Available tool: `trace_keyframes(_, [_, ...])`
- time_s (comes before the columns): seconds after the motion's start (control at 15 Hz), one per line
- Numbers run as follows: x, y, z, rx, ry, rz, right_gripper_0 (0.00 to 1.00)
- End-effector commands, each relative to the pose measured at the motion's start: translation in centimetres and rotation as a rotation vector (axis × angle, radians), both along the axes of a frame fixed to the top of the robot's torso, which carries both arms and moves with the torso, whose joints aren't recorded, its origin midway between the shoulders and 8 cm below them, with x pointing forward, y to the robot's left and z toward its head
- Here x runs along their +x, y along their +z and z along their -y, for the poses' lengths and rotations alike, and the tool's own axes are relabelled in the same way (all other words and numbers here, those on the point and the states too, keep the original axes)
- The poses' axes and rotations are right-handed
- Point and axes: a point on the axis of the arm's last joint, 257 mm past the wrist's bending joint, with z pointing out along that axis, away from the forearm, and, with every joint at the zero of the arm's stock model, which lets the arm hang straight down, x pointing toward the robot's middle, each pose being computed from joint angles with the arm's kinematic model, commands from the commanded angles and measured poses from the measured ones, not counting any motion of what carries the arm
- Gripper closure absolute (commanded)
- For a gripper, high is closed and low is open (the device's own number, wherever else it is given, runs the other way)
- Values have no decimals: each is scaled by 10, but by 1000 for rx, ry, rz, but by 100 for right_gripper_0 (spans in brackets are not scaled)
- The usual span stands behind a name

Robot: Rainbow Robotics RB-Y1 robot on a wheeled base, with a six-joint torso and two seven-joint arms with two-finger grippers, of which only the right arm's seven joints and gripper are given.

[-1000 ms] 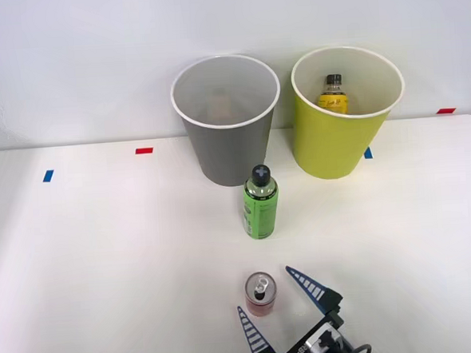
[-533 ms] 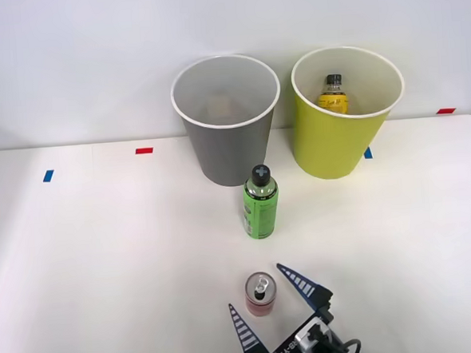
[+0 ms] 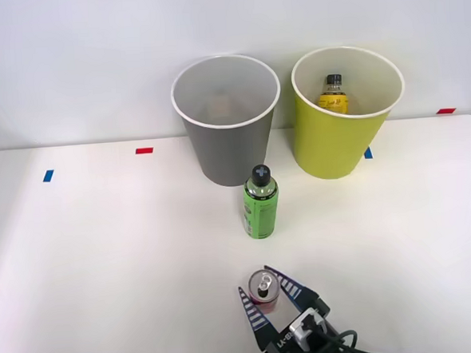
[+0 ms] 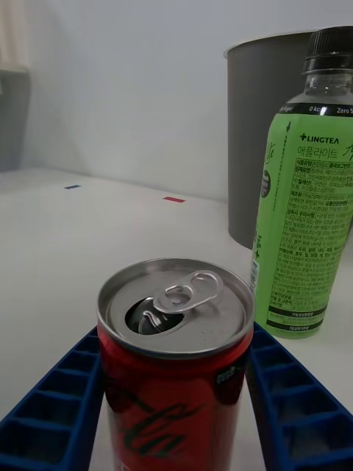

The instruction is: Put cans in the gray bin, plastic bottles in the light green bin

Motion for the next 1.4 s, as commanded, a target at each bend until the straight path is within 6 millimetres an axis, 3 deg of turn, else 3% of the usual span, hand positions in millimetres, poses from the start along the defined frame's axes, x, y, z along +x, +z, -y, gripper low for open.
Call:
trace_keyframes(0.07, [-2,-1,2,0,-1,-5,100])
trace_keyframes(0.33, [-3,2,10,1,-23,7,100])
trace_keyframes(0.6, [-11,14,34,20,-73,-3,100])
trace_keyframes(0.93, [2,74,59,0,-35,-17,100])
trace_keyframes(1.4, [26,158,55,81,13,-1,100])
